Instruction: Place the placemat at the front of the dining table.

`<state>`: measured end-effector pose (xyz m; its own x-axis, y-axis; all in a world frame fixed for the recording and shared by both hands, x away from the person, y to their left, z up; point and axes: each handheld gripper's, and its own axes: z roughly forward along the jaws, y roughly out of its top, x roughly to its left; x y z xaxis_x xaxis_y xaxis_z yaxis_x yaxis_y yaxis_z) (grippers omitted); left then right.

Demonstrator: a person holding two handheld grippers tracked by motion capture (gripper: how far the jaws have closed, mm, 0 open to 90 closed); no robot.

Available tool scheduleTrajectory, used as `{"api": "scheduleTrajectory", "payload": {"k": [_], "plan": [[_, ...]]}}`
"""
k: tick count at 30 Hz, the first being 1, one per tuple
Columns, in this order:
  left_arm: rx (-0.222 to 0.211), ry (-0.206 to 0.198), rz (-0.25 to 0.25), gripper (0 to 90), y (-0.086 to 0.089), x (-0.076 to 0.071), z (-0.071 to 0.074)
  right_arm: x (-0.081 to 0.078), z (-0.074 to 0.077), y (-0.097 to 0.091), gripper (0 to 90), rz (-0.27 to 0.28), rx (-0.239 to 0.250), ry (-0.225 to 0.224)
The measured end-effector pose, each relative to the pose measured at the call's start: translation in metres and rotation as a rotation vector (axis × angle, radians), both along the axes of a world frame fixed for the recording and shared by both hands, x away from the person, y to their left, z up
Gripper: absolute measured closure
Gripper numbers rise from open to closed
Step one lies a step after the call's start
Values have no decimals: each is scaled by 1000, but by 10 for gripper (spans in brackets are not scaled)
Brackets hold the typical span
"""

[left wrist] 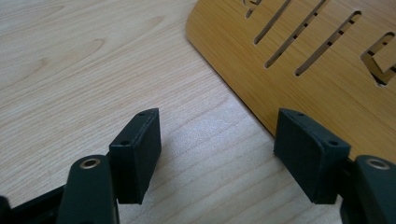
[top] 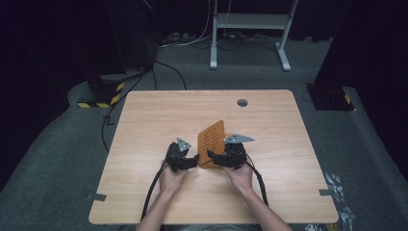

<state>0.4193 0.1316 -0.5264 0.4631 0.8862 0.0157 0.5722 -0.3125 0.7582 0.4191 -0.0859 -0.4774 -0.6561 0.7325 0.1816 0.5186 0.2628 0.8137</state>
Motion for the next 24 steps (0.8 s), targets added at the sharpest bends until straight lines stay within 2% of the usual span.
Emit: {"api": "scheduleTrajectory", "payload": {"k": [2, 9, 10, 16, 18, 20, 24], "plan": [[-4, 6, 3, 314, 1, 0, 0, 1, -1, 4, 416, -30, 4, 2], [-11, 10, 8, 313, 2, 0, 0, 3, -2, 10, 453, -46, -14, -1], [-11, 12, 8, 313, 2, 0, 0, 4, -4, 11, 462, -41, -17, 16], [-15, 16, 23, 312, 3, 0, 0, 8, -7, 12, 462, -33, -14, 39], [-13, 14, 24, 313, 4, -1, 0, 9, -8, 12, 465, -30, -8, 63], [-11, 14, 27, 314, 5, -1, 0, 10, -9, 13, 506, -21, -16, 91], [-9, 8, 33, 315, 4, -2, 0, 11, -10, 12, 555, -12, -19, 100]]}}
